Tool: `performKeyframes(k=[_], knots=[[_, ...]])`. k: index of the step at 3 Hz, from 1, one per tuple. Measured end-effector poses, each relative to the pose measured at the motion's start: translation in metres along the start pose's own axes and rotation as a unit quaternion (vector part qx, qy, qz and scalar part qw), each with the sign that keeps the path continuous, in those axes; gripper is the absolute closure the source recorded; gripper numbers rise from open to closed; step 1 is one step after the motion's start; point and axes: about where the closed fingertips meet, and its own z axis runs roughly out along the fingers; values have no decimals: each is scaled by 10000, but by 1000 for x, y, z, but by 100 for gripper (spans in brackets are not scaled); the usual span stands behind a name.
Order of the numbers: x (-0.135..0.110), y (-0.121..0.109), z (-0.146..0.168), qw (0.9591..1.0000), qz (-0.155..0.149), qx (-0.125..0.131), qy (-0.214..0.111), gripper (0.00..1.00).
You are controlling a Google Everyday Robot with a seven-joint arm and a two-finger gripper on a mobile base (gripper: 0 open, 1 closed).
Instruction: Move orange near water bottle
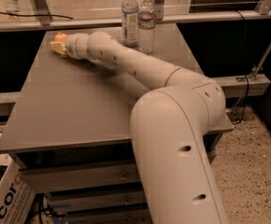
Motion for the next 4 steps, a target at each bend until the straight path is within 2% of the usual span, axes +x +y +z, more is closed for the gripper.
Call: performKeyframes(k=[1,2,3,4], knots=[[-7,3,-29,9998,-36,-74,-177,100],[-14,9,-74,9992,-60,-108,-373,100],[-10,6,-134,9992,-105,34,-396,100],[3,1,-192,9990,-103,292,-336,100]])
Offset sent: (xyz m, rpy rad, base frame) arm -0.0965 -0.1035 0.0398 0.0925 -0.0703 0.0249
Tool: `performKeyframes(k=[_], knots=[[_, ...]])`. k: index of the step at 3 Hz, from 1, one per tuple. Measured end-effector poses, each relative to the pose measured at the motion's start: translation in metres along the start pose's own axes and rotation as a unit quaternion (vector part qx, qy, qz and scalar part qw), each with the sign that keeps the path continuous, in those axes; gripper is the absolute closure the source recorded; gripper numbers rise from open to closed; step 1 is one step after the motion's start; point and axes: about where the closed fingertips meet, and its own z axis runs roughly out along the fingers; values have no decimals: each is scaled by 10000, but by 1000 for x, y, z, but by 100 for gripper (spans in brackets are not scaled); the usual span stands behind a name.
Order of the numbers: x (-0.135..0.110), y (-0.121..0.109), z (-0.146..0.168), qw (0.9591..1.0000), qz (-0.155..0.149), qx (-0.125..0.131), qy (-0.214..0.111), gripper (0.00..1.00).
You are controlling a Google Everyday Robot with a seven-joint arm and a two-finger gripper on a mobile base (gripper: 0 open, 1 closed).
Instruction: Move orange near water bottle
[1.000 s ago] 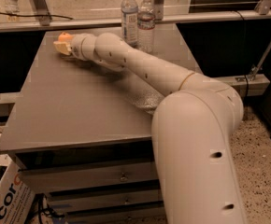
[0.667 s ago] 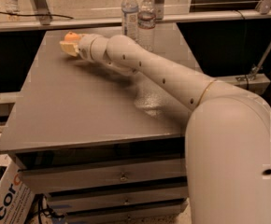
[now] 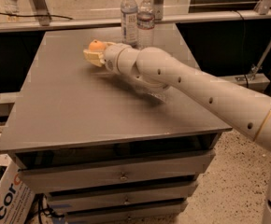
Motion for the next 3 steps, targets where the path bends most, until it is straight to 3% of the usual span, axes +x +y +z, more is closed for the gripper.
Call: performKeyframes(k=[2,3], knots=[[23,-42,-102,9968,89,780,165,100],[23,-42,-102,9968,88,777,165,100]])
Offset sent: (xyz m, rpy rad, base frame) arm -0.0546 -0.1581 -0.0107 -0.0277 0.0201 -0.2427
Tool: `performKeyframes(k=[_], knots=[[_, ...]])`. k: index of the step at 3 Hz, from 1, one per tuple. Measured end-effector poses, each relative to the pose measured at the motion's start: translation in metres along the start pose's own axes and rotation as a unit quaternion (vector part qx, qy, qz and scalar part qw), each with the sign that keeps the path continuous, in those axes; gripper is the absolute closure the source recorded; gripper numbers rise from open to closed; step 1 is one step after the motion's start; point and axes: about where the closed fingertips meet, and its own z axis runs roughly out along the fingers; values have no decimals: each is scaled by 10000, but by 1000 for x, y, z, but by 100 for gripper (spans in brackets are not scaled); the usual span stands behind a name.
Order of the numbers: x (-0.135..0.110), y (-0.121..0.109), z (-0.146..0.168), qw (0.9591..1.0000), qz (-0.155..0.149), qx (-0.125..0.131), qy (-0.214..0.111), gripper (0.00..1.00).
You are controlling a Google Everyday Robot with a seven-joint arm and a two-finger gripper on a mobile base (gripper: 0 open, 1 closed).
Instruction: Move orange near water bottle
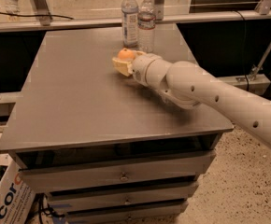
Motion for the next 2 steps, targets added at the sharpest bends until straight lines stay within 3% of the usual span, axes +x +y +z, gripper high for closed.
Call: performKeyframes(k=[1,2], knots=[[0,-16,-1,9996,-169,213,44,100],[-3,-48,-6,9974,-411,585,77,100]])
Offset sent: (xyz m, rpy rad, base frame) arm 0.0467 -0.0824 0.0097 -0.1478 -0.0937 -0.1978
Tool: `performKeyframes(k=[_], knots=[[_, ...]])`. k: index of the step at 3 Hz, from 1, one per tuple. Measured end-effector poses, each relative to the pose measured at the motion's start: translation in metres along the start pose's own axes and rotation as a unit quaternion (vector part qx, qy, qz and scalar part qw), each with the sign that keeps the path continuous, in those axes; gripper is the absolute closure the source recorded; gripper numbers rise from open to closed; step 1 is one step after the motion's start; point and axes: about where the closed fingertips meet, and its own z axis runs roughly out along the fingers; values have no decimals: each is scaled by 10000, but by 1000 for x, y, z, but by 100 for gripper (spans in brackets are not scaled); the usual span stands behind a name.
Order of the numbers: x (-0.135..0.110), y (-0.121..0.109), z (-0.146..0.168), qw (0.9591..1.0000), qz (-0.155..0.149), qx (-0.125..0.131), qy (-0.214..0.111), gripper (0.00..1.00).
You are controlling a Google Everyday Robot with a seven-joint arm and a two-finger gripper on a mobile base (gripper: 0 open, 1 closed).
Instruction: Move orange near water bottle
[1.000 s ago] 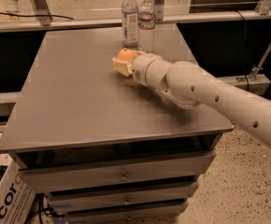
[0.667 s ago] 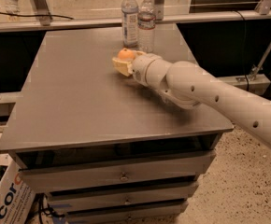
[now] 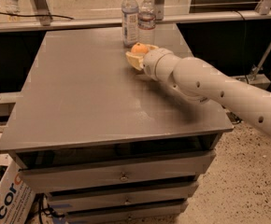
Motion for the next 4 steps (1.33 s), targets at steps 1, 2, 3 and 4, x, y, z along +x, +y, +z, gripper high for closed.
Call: performKeyframes(k=[1,2,3,4], knots=[[3,-31,0,9992,-150,360,65,100],[13,-52,3,9979,-198,577,201,100],[21,-64,10,9972,-177,641,347,100],[29,-70,17,9969,-141,614,466,100]])
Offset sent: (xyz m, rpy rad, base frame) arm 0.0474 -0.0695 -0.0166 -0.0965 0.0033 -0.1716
